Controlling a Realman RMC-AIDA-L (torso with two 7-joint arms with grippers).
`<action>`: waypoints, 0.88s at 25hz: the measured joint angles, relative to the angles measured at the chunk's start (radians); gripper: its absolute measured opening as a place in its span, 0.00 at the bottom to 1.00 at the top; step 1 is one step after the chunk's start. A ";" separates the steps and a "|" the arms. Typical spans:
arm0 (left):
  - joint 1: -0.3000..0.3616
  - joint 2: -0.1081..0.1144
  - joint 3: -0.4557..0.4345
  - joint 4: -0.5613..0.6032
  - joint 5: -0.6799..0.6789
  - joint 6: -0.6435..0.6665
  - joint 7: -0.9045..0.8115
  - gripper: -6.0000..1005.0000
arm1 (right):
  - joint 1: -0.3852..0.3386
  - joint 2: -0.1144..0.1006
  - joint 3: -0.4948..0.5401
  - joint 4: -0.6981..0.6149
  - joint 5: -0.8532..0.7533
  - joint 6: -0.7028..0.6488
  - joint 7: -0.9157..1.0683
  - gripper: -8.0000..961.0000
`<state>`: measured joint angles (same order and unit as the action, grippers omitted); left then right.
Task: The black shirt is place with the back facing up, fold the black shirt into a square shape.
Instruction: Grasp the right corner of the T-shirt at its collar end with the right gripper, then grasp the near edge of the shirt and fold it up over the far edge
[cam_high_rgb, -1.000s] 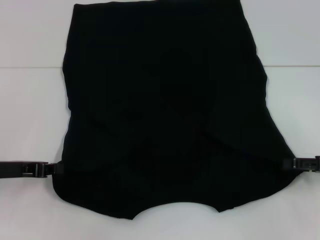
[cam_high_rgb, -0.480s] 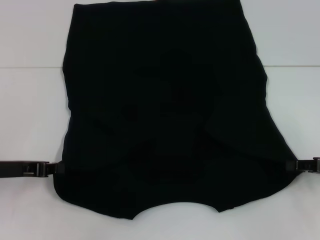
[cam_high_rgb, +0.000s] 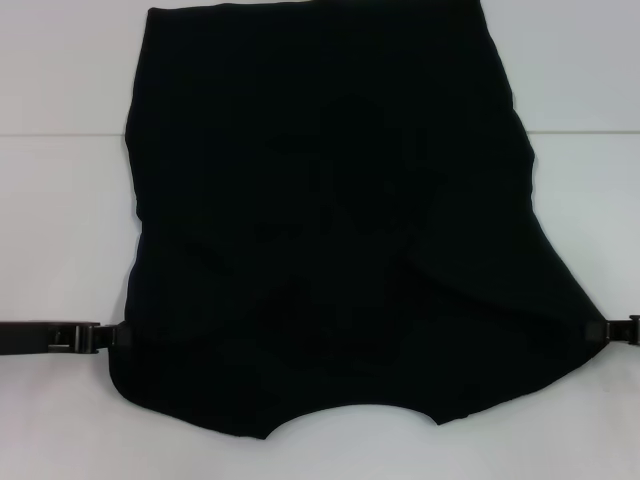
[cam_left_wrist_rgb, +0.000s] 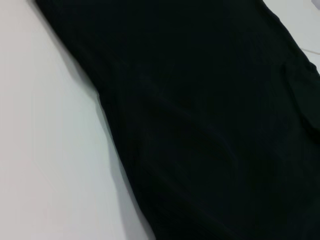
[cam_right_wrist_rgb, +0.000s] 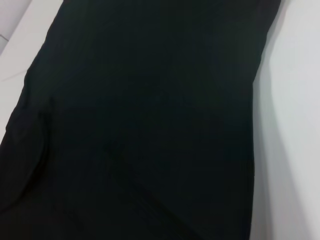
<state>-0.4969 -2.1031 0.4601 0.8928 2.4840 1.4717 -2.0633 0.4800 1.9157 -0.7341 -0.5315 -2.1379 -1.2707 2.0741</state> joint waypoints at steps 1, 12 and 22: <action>0.000 0.000 0.000 0.001 -0.002 0.003 0.000 0.03 | -0.004 0.000 0.004 -0.001 0.000 -0.005 -0.004 0.16; 0.014 0.018 -0.118 0.029 -0.006 0.170 0.009 0.03 | -0.105 -0.023 0.118 -0.024 0.000 -0.173 -0.093 0.05; 0.059 0.027 -0.140 0.044 0.003 0.359 0.024 0.03 | -0.218 -0.030 0.180 -0.087 -0.005 -0.299 -0.140 0.06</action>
<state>-0.4376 -2.0760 0.3197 0.9370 2.4866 1.8307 -2.0391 0.2618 1.8854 -0.5544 -0.6184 -2.1425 -1.5693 1.9343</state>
